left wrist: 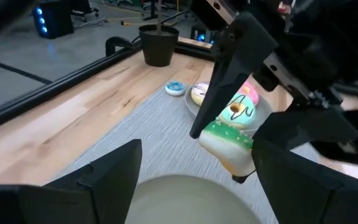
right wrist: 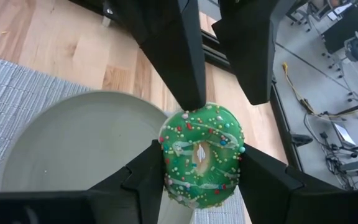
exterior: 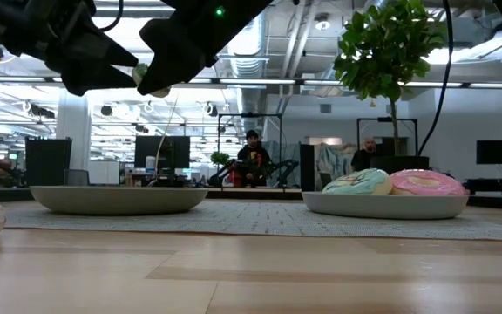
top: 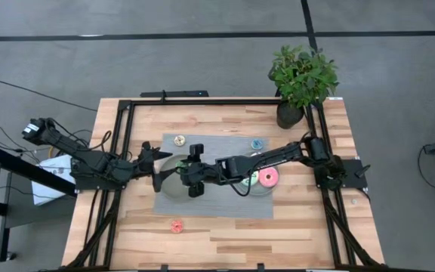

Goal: Pick & Place donuts
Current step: Put the small green donut into the green plate

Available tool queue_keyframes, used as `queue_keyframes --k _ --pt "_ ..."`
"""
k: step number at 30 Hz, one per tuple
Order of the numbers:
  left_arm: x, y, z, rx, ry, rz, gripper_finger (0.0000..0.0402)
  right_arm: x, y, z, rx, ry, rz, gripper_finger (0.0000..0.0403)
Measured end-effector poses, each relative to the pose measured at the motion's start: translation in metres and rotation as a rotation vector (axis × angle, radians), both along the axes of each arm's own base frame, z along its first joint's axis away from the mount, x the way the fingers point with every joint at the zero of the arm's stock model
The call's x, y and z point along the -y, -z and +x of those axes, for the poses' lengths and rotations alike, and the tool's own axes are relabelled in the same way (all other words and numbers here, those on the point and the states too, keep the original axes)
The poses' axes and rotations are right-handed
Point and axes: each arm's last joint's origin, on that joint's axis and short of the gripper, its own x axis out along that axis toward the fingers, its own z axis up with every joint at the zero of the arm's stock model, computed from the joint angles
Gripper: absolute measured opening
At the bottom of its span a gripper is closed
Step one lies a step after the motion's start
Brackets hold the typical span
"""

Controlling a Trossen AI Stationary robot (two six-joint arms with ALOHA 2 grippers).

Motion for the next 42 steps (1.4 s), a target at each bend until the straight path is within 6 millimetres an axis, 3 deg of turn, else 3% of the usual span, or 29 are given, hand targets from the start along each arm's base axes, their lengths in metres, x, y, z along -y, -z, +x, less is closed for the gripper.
queue_keyframes --k 42 --pt "-0.0001 -0.0006 0.0001 0.185 -0.115 -0.490 0.0300 -0.0004 -0.0038 0.0028 0.051 -0.003 0.008 0.0172"
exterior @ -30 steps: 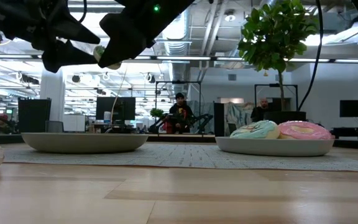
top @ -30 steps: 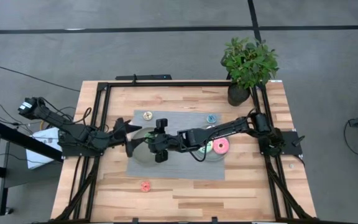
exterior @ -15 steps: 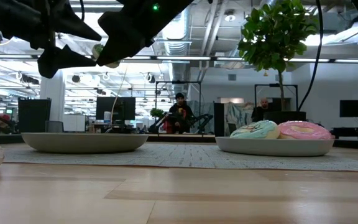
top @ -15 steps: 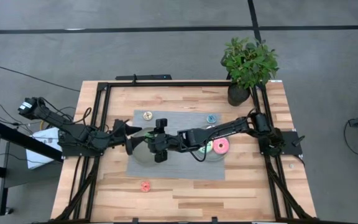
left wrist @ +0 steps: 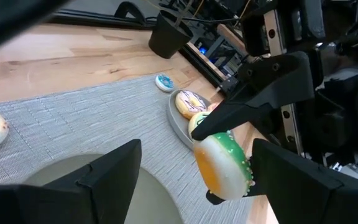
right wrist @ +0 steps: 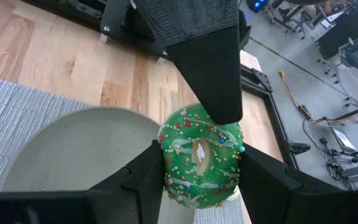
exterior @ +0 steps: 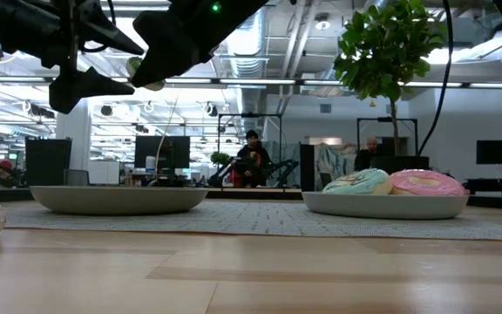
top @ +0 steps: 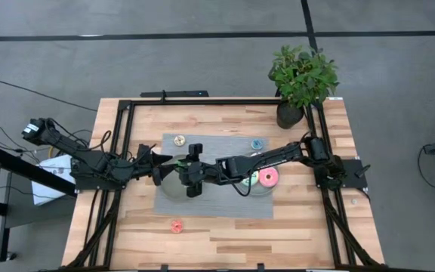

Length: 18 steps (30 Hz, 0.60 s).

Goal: Pick & Place donuts
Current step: Put the small green donut into the green plate

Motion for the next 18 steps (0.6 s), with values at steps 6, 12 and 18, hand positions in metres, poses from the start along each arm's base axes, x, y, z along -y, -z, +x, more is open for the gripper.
queue_keyframes --k 6,12,18 --pt "0.002 0.002 0.004 -0.001 -0.006 -0.016 0.0300 0.000 -0.002 0.001 0.021 -0.013 -0.009 0.0172" --pt "0.004 0.004 0.010 0.004 -0.006 0.004 0.0300 -0.001 -0.003 0.002 0.036 -0.016 -0.008 0.0172" --pt "-0.001 0.004 0.012 0.011 -0.038 0.004 0.0294 -0.001 -0.003 0.002 0.031 -0.016 -0.009 0.0172"
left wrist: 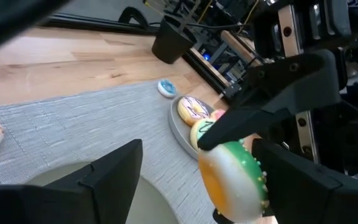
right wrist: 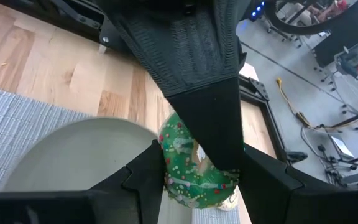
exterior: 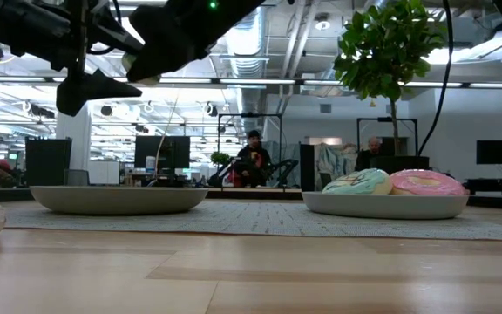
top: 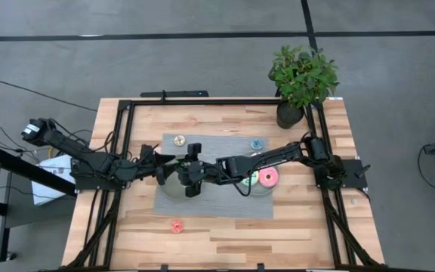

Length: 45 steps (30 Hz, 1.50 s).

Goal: Pick & Place donuts
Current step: Put the small green donut into the green plate

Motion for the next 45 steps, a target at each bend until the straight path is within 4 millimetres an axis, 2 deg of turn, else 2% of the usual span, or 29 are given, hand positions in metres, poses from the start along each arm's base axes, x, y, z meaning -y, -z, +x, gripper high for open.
queue_keyframes --k 5,17,23,37,40,45 --pt "-0.0017 0.0003 0.0011 -0.004 0.021 -0.010 0.0264 0.0001 0.0003 -0.0002 -0.004 0.001 -0.001 0.0172" --pt "-0.0015 0.0000 0.0012 -0.013 0.030 0.017 0.0146 0.0005 0.0009 -0.0005 -0.011 0.003 -0.001 0.0172" --pt "-0.0014 -0.0001 0.0011 -0.018 0.035 0.030 0.0109 0.0007 0.0009 -0.0005 -0.011 0.004 -0.001 0.0173" --pt "-0.0012 0.0001 0.0012 -0.029 0.047 0.049 0.0078 0.0037 0.0012 0.0002 -0.004 0.000 0.041 0.0188" --pt "-0.0013 0.0004 0.0011 -0.032 0.048 0.051 0.0077 0.0033 0.0013 0.0004 -0.006 -0.014 0.050 0.0205" --pt "-0.0013 0.0004 0.0011 -0.033 0.048 0.051 0.0077 0.0031 0.0017 0.0001 -0.012 -0.021 0.054 0.0257"
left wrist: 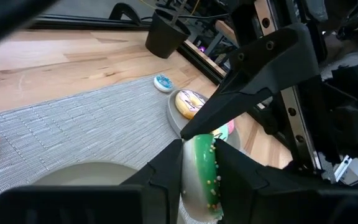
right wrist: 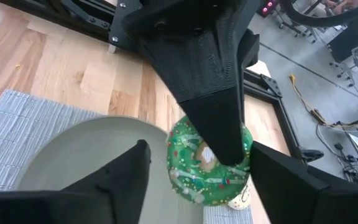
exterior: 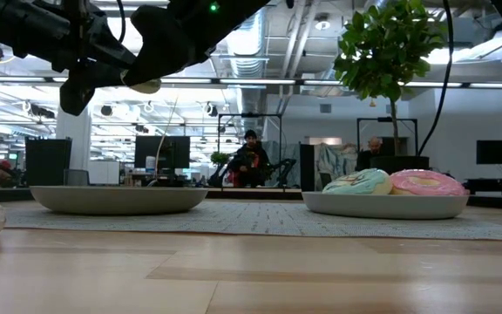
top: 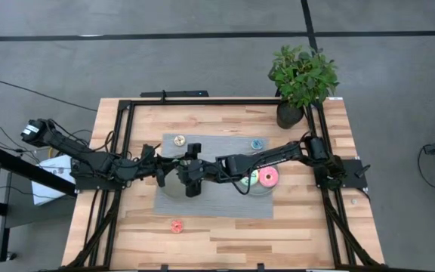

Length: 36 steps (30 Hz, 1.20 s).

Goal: Pick & Place donuts
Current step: Put the small green donut into the green plate

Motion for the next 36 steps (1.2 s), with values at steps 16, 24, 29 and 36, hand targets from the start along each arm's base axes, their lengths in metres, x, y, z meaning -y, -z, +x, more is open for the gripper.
queue_keyframes --k 16,24,29,36 --pt "-0.001 0.008 0.000 -0.054 -0.023 -0.017 0.0077 0.009 0.021 -0.017 -0.265 0.076 0.022 0.0306" --pt "0.003 0.028 0.009 -0.157 -0.054 -0.033 0.0077 0.010 0.026 -0.023 -0.339 0.100 0.029 0.0306" --pt "0.005 0.043 0.015 -0.213 -0.093 -0.028 0.0077 0.012 0.028 -0.026 -0.363 0.120 0.041 0.0306" --pt "-0.003 0.057 0.025 -0.277 -0.125 -0.034 0.0077 0.015 0.029 -0.027 -0.381 0.149 0.025 0.0306"
